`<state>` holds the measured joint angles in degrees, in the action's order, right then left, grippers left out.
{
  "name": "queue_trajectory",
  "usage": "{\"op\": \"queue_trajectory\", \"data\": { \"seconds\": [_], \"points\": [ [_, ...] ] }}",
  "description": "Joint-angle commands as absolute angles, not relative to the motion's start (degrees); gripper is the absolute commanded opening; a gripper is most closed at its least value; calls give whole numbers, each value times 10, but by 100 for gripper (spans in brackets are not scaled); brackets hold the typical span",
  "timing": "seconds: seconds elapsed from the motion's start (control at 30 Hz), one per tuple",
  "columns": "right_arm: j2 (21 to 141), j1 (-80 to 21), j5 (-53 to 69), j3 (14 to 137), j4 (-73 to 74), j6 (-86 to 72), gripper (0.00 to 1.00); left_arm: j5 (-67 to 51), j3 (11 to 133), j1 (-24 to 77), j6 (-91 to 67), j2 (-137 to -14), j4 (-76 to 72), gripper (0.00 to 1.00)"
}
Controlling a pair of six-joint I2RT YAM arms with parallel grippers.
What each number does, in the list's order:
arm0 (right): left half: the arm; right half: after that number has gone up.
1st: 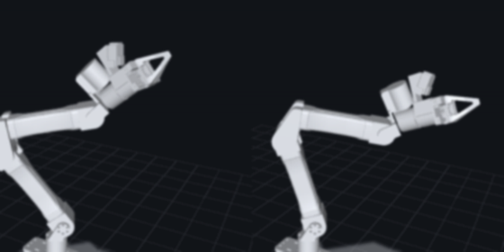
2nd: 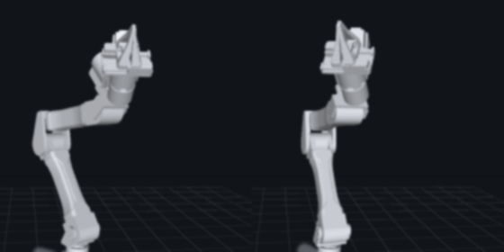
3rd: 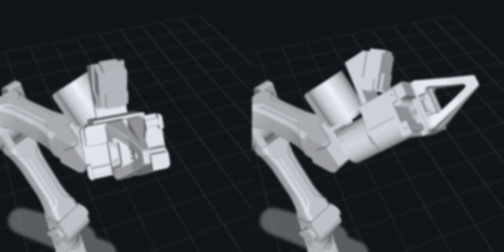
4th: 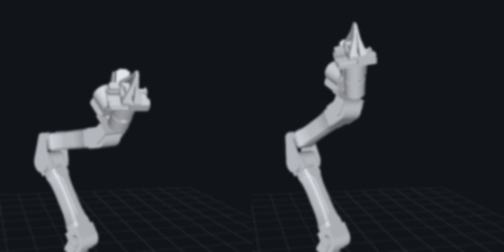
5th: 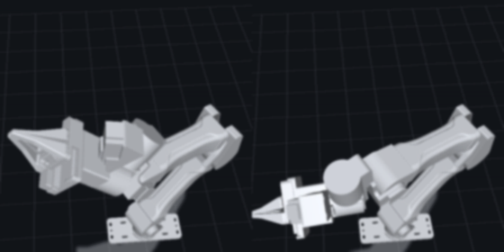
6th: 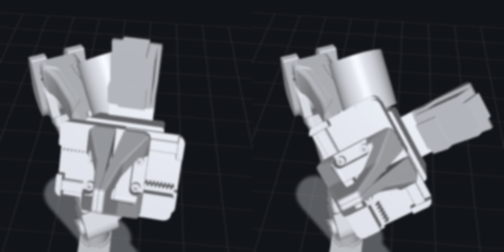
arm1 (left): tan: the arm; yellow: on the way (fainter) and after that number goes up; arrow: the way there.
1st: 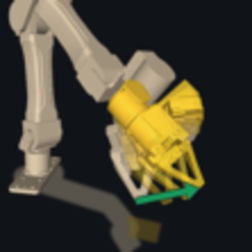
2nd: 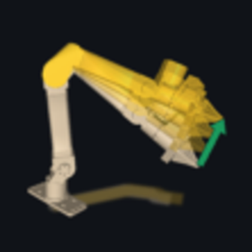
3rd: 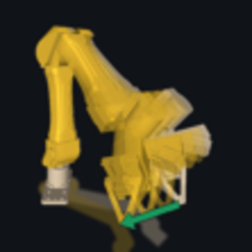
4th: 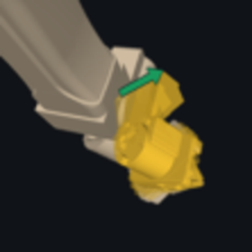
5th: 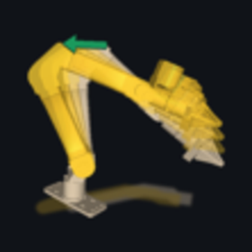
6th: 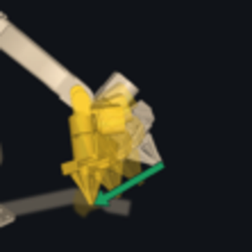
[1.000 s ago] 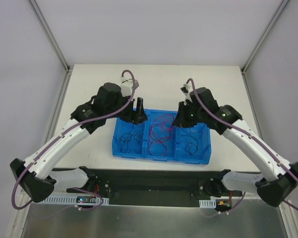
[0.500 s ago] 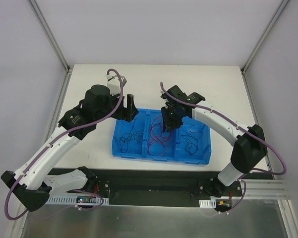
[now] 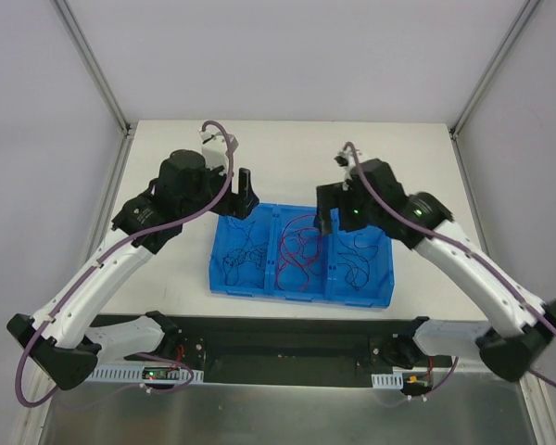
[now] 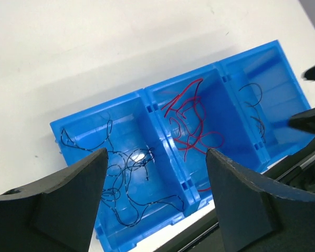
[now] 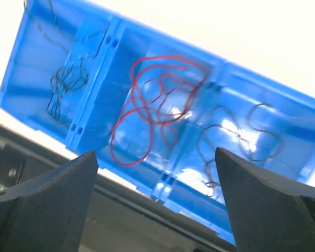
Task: Untangle the cables
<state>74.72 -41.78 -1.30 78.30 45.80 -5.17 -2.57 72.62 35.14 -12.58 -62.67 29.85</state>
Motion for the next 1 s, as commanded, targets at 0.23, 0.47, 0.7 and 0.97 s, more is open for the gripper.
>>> {"op": "queue_trajectory", "data": {
  "seconds": [0.23,0.47,0.7,0.97],
  "points": [
    [464,-417,-321,718,435,-23,96,-37,619,346,-172,-485,21,81],
    [452,-417,-324,828,460,2,96,-19,629,346,-174,-434,-41,82],
    [361,-417,-300,764,430,24,96,-78,520,346,-185,-309,-85,81],
    [239,-418,-258,680,410,42,96,-95,432,346,-160,-173,-129,83]
  ]
}}
